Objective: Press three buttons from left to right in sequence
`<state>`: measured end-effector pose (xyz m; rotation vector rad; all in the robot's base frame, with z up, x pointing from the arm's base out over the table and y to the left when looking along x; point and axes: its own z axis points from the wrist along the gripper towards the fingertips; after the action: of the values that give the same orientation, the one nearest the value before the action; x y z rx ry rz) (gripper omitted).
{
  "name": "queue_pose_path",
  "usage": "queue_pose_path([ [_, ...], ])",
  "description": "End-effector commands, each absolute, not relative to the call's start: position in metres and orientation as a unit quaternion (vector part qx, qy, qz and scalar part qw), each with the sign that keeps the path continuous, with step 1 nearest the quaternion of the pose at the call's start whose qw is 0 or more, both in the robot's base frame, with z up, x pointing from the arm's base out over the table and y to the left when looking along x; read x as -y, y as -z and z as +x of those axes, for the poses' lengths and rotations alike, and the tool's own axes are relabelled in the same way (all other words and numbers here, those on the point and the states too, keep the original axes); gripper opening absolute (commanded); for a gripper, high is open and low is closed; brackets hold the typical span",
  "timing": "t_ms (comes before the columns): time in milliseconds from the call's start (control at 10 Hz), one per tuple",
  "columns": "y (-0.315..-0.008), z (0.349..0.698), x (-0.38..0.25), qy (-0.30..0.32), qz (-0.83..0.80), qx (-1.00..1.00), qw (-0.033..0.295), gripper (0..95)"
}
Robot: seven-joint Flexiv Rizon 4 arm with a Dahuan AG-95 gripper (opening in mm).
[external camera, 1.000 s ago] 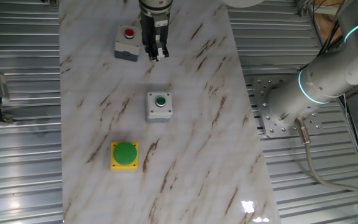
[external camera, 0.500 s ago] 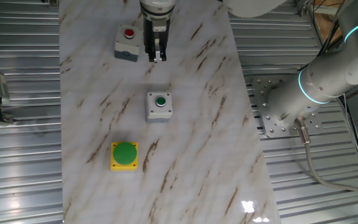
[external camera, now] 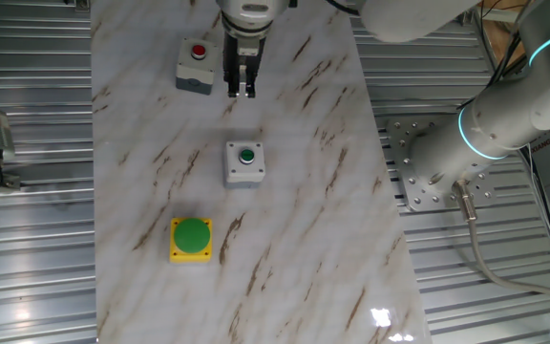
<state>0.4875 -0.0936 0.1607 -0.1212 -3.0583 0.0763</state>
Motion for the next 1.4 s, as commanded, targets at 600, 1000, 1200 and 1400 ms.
queue_pose_path([
  [600,-0.160,0.488,0.110,-0.021,-0.008,0.999,0.034,0.0],
  [1000,-0.165,0.495,0.148,0.000,0.019,0.999,0.040,0.0],
  [1200,-0.165,0.498,0.161,0.003,0.026,0.999,0.041,0.0],
  [1400,-0.163,0.499,0.168,0.005,0.032,0.999,0.040,0.0],
])
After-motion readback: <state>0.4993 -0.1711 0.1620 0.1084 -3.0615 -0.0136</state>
